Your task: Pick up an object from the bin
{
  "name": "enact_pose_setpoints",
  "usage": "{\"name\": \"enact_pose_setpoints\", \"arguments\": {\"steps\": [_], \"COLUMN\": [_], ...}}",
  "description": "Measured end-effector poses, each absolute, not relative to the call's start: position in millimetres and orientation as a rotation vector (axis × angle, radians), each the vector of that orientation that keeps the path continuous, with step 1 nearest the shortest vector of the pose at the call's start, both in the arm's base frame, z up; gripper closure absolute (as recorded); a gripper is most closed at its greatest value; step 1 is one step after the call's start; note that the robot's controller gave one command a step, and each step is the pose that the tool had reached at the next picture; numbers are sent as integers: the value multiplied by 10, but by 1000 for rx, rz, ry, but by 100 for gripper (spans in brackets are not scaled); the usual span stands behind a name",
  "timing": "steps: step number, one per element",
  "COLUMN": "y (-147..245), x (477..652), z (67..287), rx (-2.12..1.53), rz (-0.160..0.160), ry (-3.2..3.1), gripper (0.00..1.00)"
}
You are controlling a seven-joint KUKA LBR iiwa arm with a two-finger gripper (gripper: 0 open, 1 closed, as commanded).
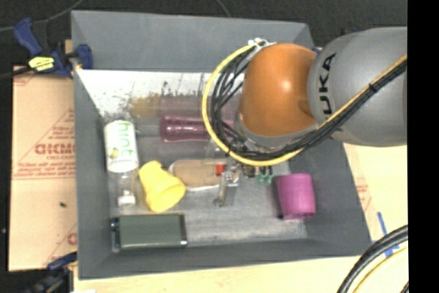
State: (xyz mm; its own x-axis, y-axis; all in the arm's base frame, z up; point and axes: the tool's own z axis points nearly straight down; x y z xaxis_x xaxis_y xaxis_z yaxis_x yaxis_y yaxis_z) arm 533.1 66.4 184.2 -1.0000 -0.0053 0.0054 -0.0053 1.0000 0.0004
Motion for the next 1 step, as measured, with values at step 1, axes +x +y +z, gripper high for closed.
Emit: {"name": "enact_pose_setpoints", "arguments": {"steps": [1], "y": [662], "x": [5348], "z": [1887], "rx": [4], "rz": [-2], "ry": [-3145], "gripper": [0]}}
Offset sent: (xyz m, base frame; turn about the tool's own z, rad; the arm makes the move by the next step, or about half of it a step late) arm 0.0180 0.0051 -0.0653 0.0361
